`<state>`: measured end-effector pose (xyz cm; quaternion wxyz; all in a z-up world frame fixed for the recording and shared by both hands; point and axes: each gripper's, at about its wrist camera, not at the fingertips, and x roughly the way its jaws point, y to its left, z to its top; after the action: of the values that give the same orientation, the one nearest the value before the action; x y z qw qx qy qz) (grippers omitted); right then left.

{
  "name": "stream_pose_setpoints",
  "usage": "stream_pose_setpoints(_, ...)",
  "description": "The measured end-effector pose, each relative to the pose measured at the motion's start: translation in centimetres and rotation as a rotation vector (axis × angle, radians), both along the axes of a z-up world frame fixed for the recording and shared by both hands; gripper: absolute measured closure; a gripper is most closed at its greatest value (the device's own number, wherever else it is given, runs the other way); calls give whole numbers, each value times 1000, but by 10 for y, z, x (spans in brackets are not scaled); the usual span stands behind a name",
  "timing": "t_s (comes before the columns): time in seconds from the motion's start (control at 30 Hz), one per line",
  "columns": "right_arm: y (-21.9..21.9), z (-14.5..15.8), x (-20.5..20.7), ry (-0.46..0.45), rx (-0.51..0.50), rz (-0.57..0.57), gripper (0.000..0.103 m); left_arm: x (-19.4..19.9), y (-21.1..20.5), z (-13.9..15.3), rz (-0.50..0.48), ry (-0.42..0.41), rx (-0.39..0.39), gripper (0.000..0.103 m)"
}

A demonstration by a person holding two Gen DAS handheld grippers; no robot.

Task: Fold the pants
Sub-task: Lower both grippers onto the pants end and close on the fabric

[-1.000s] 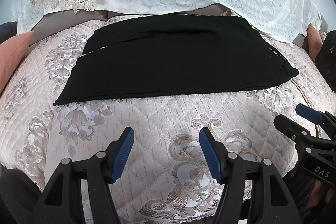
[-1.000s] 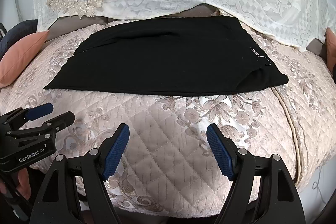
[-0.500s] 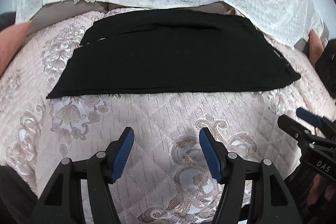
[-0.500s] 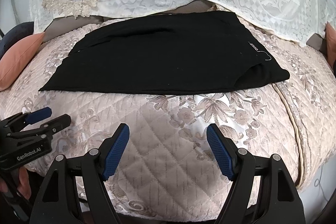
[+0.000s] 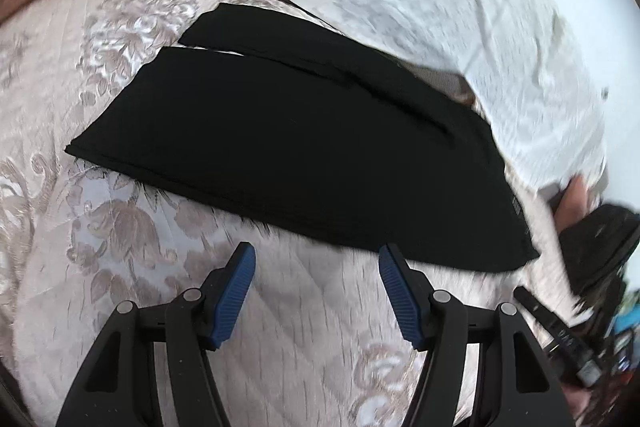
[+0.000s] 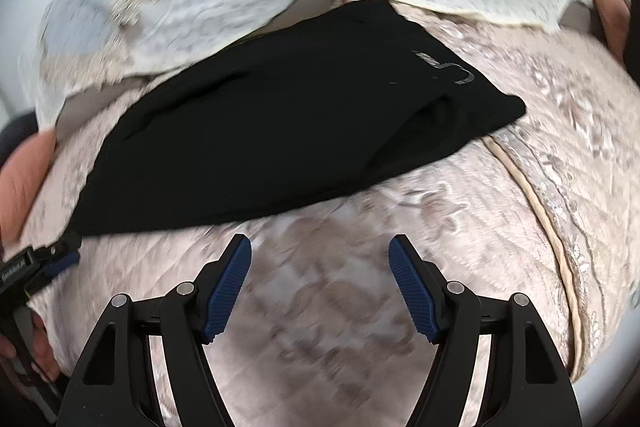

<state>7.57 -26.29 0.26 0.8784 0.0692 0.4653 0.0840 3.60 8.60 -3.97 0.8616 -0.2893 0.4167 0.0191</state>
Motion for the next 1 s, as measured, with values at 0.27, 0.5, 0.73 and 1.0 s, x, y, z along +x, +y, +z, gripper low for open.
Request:
stream_pose_setpoints(0.27,-33,-8,32,2,130,-94,32,13,25,-9,64,-26,-113,37)
stream_pose_setpoints(0.5,-46,-13,60,-16,236,-165,34,28,33,-11,98,-35,-102,44)
stream_pose_setpoints(0.73,-64,-19,84,-14,244,-269,82,35,51,-19,167,-4,-59,92)
stream_pose_setpoints(1.0,-70,0,67,-67,271,-269,98,27,55,-8,161,-2,-23,99)
